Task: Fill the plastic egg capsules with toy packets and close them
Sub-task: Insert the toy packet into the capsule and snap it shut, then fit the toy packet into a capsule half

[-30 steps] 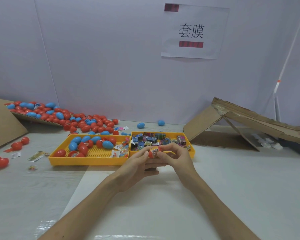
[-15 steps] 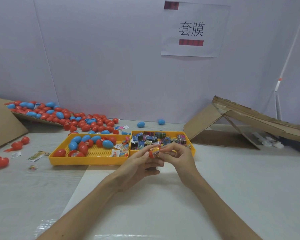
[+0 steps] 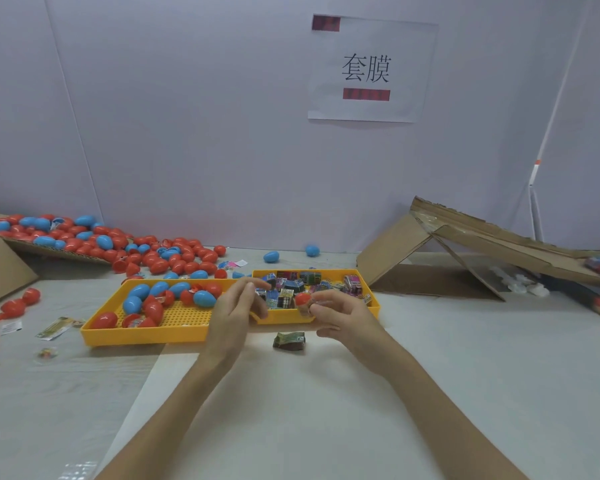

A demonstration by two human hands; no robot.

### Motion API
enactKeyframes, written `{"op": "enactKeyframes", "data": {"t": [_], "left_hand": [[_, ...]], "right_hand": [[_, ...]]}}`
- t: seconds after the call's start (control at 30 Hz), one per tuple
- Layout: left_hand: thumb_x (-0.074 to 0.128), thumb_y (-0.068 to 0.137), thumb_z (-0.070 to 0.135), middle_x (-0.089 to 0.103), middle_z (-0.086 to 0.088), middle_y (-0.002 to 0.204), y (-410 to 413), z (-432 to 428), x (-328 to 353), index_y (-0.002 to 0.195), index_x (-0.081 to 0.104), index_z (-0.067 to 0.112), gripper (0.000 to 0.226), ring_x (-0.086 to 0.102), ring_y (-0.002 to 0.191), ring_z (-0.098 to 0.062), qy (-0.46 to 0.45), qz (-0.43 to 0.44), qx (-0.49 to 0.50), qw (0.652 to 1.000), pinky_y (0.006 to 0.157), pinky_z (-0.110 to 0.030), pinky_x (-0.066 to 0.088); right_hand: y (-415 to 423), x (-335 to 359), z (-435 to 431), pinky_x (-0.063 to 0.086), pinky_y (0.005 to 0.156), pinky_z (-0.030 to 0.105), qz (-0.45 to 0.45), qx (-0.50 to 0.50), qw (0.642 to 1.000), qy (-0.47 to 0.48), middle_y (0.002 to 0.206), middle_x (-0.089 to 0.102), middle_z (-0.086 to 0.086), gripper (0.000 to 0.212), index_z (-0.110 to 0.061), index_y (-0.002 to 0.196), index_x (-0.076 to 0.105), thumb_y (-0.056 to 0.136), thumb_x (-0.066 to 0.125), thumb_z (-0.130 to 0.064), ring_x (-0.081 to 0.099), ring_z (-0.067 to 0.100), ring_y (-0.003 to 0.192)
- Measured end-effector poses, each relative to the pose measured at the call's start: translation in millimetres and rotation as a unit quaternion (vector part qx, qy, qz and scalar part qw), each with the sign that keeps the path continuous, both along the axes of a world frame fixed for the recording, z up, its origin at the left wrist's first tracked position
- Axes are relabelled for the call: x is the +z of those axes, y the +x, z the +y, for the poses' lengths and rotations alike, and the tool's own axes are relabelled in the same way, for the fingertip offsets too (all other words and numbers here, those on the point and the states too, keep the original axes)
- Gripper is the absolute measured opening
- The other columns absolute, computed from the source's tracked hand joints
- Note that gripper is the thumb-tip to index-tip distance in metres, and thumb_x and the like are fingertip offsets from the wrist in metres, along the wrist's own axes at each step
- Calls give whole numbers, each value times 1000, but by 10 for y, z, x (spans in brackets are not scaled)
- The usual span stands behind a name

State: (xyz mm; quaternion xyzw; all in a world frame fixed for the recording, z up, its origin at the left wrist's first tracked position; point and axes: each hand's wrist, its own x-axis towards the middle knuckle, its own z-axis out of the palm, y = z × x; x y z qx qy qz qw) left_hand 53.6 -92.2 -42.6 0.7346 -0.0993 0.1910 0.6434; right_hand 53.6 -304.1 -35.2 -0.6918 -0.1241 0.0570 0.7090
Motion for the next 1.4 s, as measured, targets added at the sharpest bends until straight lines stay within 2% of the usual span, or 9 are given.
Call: {"op": "enactKeyframes", "data": {"t": [0.07, 0.17, 0.23, 0.3, 0.43, 0.67, 0.9, 1.07, 1.4], "left_hand": [[41, 109, 13, 62, -3, 68, -2, 22, -29, 94, 68, 18, 31, 57, 65, -6, 68, -45, 48, 996, 60, -24, 44], [45, 107, 12, 62, 1, 70, -12, 23, -70, 89, 68, 19, 30, 59, 70, -9, 136, -71, 66, 986, 60, -24, 43], [46, 106, 13, 64, 4, 74, -14, 26, -83, 89, 68, 22, 29, 61, 77, -8, 168, -66, 64, 981, 65, -23, 44], [47, 106, 14, 66, 7, 82, -16, 24, -93, 92, 68, 22, 27, 62, 86, -7, 206, -58, 56, 975, 71, -24, 43], [56, 102, 15, 64, 7, 104, -1, 17, -117, 107, 70, 19, 15, 56, 104, -12, 321, -57, 64, 943, 89, -30, 46], [57, 98, 3, 61, 3, 111, -16, 71, -69, 109, 70, 16, 21, 55, 109, -15, 320, -50, 61, 944, 96, -30, 46], [58, 91, 0, 69, 2, 121, 36, 261, -6, 113, 72, 26, 37, 57, 114, -22, 335, -19, 230, 913, 97, -45, 43], [52, 98, 18, 69, -2, 124, 97, 409, -66, 130, 65, 31, 37, 58, 117, -24, 432, 143, 234, 859, 98, -41, 42], [68, 93, 18, 74, 7, 104, 158, 473, -92, 109, 72, 28, 20, 63, 87, -14, 310, 95, 230, 918, 79, -36, 58]], "right_hand": [[115, 108, -56, 55, 69, 25, 38, 16, 999, -3, 98, 75, 1, 29, -16, 123, 63, 95, 68, -21, 71, 16, 79], [413, 491, -314, 55, 64, 24, 47, -51, 972, 222, 99, 74, 3, 24, -13, 125, 60, 103, 52, -18, 71, 12, 76], [605, 815, -607, 56, 76, 26, 24, -110, 914, 389, 114, 72, 7, 23, -15, 124, 56, 107, 43, -25, 72, 15, 88], [725, 955, -834, 52, 95, 36, 29, -159, 891, 424, 139, 57, 18, 34, -14, 137, 41, 110, 36, -32, 67, 27, 106], [661, 527, -764, 56, 72, 33, 66, -219, 957, 179, 105, 70, 14, 26, -8, 129, 52, 107, 43, -17, 71, 23, 84], [342, -57, -307, 41, 44, 18, -67, -301, 951, 27, 62, 65, 2, 35, -8, 81, 73, 93, 46, 9, 50, 11, 48], [52, -172, 77, 43, 61, 13, -282, -150, 925, -207, 81, 70, -17, 40, -37, 80, 68, 89, 61, 1, 61, 4, 72], [97, -354, 110, 40, 75, 8, -259, -20, 916, -306, 103, 63, -18, 22, -28, 99, 76, 85, 71, -11, 58, -1, 96], [109, -401, 96, 45, 69, 12, -257, -22, 915, -310, 94, 65, -17, 19, -28, 93, 77, 81, 76, -14, 63, 6, 86]]}}
